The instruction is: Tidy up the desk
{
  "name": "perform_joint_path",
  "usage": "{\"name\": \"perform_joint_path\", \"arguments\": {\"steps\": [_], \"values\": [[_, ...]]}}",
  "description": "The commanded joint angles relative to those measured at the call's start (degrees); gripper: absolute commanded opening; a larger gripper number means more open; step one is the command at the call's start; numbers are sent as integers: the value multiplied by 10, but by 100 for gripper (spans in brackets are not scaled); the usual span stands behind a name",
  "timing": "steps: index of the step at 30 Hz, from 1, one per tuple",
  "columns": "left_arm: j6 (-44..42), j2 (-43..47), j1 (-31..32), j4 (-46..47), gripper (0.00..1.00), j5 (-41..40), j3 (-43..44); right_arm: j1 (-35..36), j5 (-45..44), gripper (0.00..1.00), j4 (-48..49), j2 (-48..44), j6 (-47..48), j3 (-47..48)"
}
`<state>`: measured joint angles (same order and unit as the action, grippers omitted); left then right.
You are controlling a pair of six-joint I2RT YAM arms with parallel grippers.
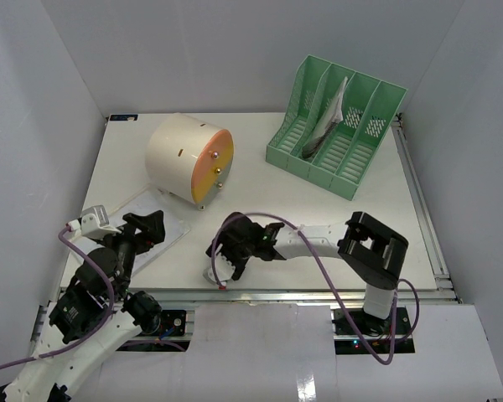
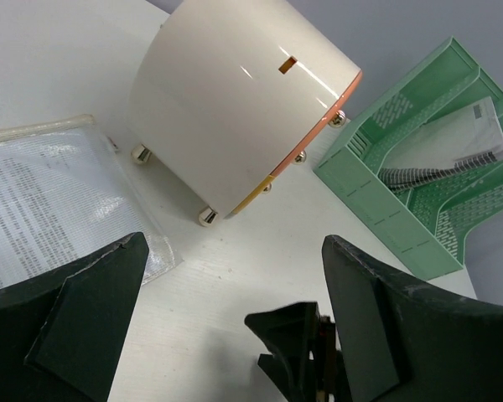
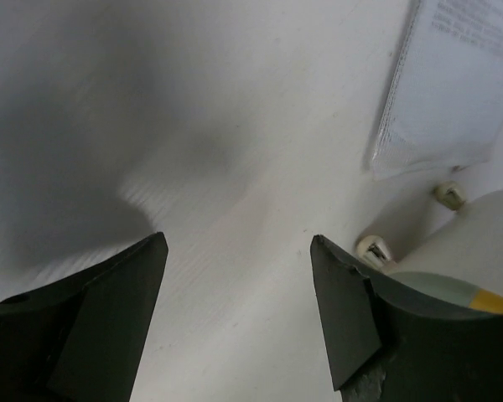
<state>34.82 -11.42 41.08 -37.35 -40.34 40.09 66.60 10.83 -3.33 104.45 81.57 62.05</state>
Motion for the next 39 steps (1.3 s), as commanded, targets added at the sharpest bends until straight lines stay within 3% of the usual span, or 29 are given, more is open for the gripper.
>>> {"name": "perform_joint_path", "arguments": {"steps": [1,11,17,25,32,39], "values": [[5,-24,-1,-22,97,-37,35,7,-26,76,187,-22,214,-87],[-35,-63,-1,-25,98,-29,52,-1,17,85,524,130,273,-68],[-52,-44,-1,-19,98,-32,39,-3,21,83,522,203,252,20],[-58,-28,-1,-9,98,-29,21,-9,31,76,489,250,252,68],[-56,-13,-1,-9,98,-23,14,-12,15,56,409,263,256,105],[-52,-12,-1,-11,98,-17,16,-23,44,65,310,191,271,73]]}}
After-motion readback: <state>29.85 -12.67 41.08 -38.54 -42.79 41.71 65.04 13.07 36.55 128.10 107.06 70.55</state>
